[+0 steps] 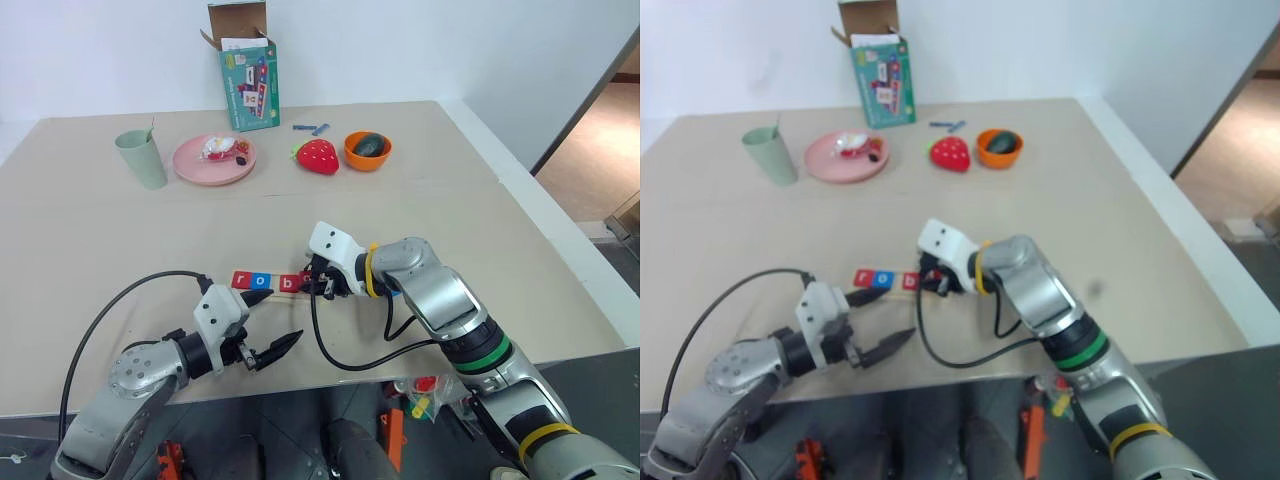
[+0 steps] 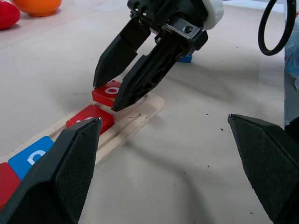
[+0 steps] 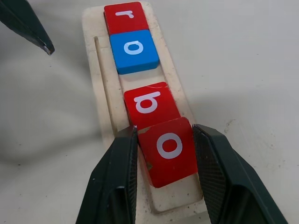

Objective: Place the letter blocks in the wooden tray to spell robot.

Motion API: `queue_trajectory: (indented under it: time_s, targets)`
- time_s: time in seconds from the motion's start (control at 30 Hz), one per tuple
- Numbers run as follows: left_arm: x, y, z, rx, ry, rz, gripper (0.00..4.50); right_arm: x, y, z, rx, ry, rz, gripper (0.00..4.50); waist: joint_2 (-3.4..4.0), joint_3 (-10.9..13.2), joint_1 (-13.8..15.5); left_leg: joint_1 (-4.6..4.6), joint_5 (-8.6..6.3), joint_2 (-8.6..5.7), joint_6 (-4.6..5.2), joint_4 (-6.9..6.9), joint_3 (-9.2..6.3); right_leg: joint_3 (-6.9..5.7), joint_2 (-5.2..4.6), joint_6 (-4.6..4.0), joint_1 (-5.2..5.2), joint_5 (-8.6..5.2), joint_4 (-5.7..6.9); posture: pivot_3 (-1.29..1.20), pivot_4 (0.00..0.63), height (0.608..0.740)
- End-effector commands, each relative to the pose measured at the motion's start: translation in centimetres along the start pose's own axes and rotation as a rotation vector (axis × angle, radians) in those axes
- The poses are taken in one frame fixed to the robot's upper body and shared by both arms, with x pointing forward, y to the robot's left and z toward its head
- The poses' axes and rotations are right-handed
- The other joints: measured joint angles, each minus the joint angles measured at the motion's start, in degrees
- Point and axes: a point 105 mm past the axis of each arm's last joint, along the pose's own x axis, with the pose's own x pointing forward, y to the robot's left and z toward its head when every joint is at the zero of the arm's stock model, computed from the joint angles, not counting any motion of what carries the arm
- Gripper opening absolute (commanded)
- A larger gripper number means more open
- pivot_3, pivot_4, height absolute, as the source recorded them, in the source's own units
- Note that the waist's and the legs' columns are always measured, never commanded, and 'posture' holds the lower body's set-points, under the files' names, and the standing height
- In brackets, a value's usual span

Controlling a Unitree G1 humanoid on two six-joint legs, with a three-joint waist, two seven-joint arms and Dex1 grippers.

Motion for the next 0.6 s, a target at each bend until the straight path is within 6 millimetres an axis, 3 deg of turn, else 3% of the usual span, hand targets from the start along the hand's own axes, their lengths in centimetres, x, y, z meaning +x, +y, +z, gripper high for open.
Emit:
queue_trajectory:
  time_s: [0.03, 0.6]
  targets:
    - [-0.05, 0.23, 1.19, 0.018, -0.044, 0.007, 4.50, -0.02, 0.13, 1.01, -0.035, -0.024, -0.005, 1.19, 0.00, 0.0, 0.0, 0.00, 0.00, 0.00, 0.00, 0.00, 0.00, 0.00, 0.00, 0.00, 0.00, 0.00, 0.00, 0.00, 0.150, 0.740]
    - [0.11, 0.18, 1.42, 0.026, -0.046, 0.006, 4.50, 0.44, -0.34, 0.14, -0.008, 0.000, -0.032, 1.19, 0.00, 0.0, 0.0, 0.01, 0.00, 0.01, 0.00, 0.00, 0.00, 0.00, 0.02, 0.00, 0.00, 0.00, 0.00, 0.00, 0.150, 0.740]
